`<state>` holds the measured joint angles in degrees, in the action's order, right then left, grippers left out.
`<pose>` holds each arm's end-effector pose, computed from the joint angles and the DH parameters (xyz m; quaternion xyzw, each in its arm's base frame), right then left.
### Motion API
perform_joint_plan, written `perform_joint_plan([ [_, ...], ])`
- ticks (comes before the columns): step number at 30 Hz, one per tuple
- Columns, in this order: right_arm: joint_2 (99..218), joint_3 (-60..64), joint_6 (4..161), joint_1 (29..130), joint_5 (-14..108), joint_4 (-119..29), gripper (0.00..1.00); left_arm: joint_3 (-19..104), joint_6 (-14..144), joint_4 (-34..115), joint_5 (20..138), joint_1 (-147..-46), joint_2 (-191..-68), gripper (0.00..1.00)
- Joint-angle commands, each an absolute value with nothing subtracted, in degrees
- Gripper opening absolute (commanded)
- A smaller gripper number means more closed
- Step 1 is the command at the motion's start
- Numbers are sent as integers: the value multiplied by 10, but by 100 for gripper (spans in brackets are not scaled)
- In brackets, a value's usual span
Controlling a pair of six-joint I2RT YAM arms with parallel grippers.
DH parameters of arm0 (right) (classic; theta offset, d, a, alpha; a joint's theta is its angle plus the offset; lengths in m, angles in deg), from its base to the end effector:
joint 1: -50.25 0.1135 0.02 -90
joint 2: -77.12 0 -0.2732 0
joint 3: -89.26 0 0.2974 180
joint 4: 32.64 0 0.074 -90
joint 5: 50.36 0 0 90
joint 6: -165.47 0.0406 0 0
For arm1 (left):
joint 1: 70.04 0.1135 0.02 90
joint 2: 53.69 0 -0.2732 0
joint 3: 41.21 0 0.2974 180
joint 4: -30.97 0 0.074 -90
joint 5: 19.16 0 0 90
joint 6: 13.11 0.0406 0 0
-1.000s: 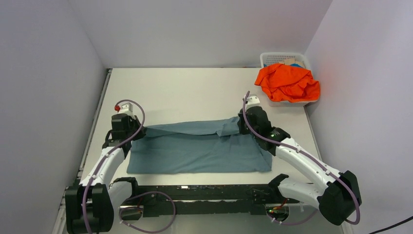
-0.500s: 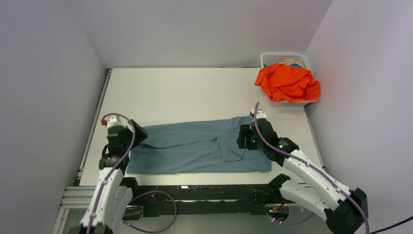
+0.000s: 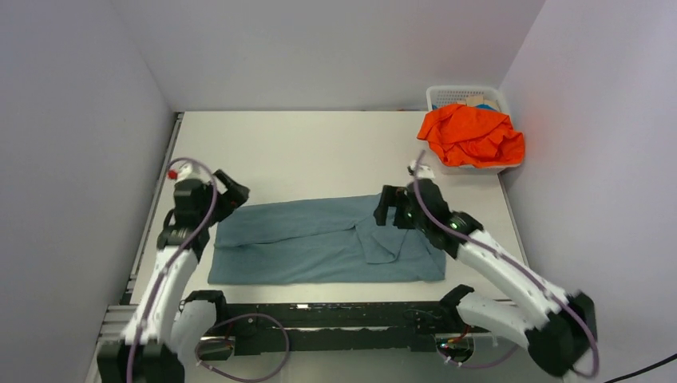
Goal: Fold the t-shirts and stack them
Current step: Fold the other side of the tshirt into a rectangle
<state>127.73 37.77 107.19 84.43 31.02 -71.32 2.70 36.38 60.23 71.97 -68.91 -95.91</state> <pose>0.1972 0.1265 0.2593 0.0138 0.8960 0.1820 0.4048 0.2165 0.0035 0.2528 -0.2992 0.8012 -0.1825 0.4851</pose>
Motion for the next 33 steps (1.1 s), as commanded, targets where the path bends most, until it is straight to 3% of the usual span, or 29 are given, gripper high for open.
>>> perform_joint_plan([
  [1,1457,294,1057,845,279,-633,100,61,390,541,857,-718,-1128,99],
  [8,1658,233,1043,837,298,-577,100,45,389,517,823,-714,-1244,99],
  [12,1691,235,1065,813,293,-605,100,14,392,526,796,-679,-1262,99],
  [26,1410,385,1194,648,116,-843,100,-9,391,546,793,-633,-1284,99],
  [30,1356,382,1143,646,171,-818,100,-5,393,554,791,-632,-1249,99],
  [33,1330,385,1065,648,335,-695,100,3,399,564,798,-632,-1234,100],
])
